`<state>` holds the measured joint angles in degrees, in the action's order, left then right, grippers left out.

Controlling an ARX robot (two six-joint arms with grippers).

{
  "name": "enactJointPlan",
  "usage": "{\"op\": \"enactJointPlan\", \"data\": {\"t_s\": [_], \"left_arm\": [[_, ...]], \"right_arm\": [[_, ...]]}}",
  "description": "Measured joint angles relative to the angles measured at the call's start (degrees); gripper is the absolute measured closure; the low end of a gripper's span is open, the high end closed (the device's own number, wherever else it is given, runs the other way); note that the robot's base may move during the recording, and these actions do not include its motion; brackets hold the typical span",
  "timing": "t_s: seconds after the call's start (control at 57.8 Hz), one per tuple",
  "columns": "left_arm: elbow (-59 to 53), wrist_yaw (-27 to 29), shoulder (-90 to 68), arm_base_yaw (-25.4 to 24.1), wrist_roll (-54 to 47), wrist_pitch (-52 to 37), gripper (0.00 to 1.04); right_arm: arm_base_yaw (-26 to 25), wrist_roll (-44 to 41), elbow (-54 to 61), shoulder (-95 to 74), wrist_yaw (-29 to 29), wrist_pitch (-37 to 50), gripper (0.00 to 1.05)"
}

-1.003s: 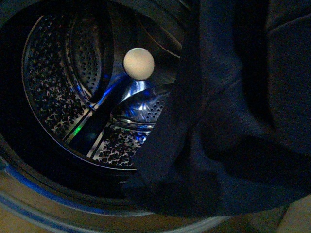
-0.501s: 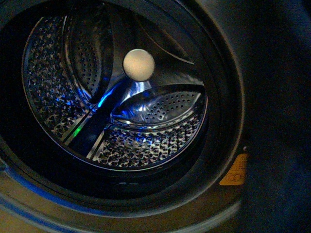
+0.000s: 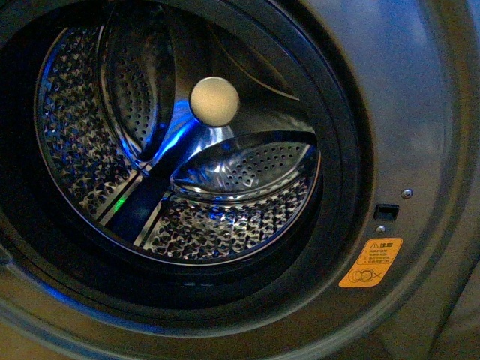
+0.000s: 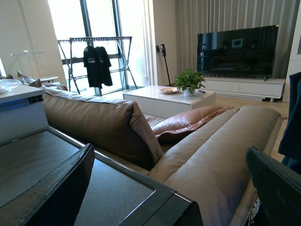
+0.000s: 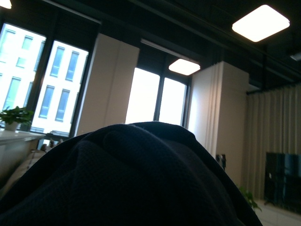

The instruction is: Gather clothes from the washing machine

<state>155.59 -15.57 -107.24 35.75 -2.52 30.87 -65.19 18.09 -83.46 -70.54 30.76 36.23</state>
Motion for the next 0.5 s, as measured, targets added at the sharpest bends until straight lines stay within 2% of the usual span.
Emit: {"op": "enactJointPlan", "data": {"t_s": [0.086, 0.19, 0.501], "left_arm": [[0.1, 0.0, 0.0, 0.0, 0.0, 0.0, 0.07], [0.1, 0.0, 0.0, 0.0, 0.0, 0.0, 0.07], [0.1, 0.0, 0.0, 0.0, 0.0, 0.0, 0.07]], "right_arm": [[-4.9, -0.5, 1.5, -3.2, 6.0, -4.9, 1.00], [-8.1, -2.7, 4.0, -7.2, 7.9, -9.4, 1.00], [-12.2, -13.2, 15.6, -22.9, 6.8, -18.3, 1.00]]}}
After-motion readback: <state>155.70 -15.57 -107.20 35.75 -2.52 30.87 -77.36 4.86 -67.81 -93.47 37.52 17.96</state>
